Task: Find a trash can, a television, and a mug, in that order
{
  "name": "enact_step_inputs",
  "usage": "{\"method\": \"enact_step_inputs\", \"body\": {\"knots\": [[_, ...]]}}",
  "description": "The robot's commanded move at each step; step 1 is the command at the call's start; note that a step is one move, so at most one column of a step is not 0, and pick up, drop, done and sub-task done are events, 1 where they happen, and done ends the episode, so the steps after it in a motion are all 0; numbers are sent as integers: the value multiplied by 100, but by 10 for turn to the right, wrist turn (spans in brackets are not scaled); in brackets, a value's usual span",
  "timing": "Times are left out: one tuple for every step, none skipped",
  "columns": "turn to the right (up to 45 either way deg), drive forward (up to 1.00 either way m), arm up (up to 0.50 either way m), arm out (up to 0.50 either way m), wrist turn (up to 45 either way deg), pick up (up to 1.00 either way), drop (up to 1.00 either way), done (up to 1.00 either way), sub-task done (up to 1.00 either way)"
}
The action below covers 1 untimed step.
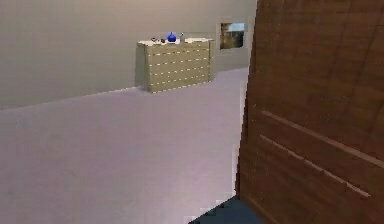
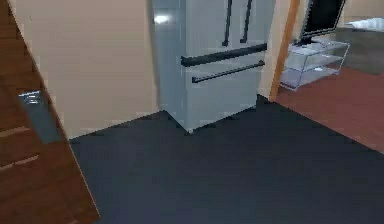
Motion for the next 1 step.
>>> {"method": "enact_step_inputs", "body": {"knots": [[0, 100, 0, 0, 0, 0, 0, 0, 0]]}}
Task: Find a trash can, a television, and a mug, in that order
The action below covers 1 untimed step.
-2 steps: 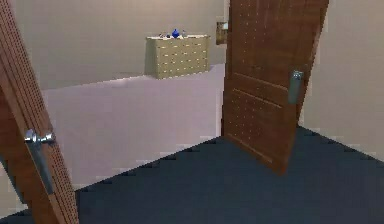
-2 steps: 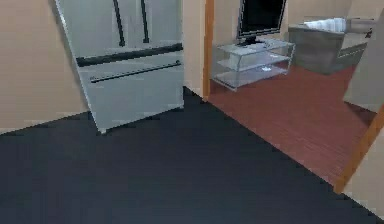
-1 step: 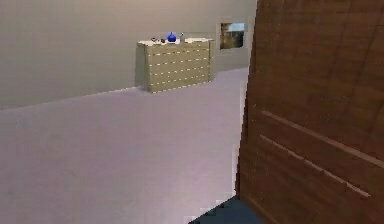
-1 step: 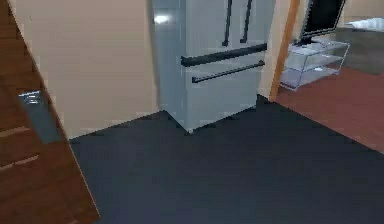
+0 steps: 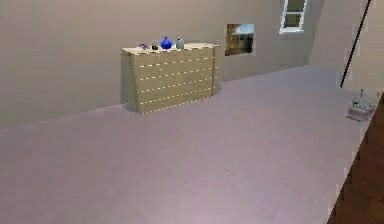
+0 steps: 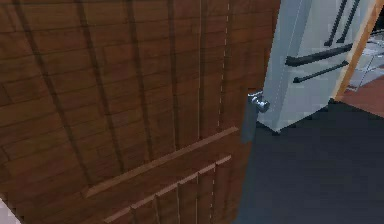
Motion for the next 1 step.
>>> {"method": "enact_step_inputs", "body": {"knots": [[-30, 0, 0, 0, 0, 0, 0, 0, 0]]}}
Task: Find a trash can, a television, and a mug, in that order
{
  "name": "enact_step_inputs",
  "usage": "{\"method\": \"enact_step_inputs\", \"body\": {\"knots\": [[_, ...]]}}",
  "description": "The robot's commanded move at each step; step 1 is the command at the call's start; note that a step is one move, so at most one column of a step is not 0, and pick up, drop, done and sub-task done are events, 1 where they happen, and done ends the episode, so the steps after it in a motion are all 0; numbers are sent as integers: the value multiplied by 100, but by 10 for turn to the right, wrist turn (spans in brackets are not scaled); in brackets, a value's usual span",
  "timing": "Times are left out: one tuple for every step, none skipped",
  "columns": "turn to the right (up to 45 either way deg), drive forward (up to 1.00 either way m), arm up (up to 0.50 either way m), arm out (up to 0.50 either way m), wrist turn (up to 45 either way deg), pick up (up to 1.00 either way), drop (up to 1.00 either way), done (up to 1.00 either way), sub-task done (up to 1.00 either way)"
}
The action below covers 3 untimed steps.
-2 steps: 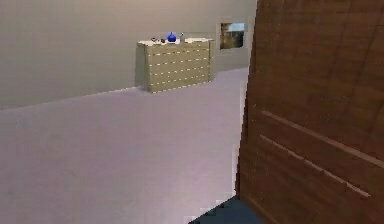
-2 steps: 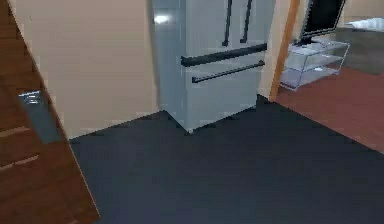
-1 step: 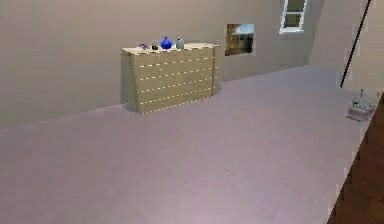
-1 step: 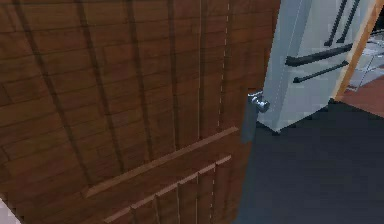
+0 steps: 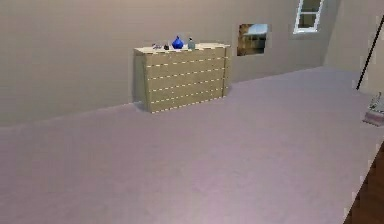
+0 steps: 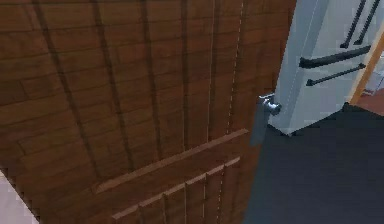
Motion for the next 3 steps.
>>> {"method": "enact_step_inputs", "body": {"knots": [[0, 30, 0, 0, 0, 0, 0, 0, 0], [120, 0, 0, 0, 0, 0, 0, 0, 0], [0, 40, 0, 0, 0, 0, 0, 0, 0]]}}
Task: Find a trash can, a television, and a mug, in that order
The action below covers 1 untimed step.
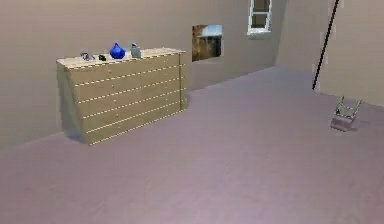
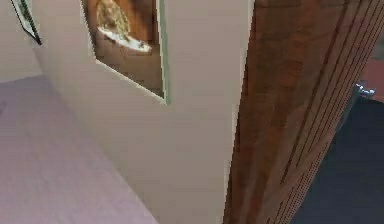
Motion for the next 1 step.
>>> {"method": "enact_step_inputs", "body": {"knots": [[210, 0, 0, 0, 0, 0, 0, 0, 0]]}}
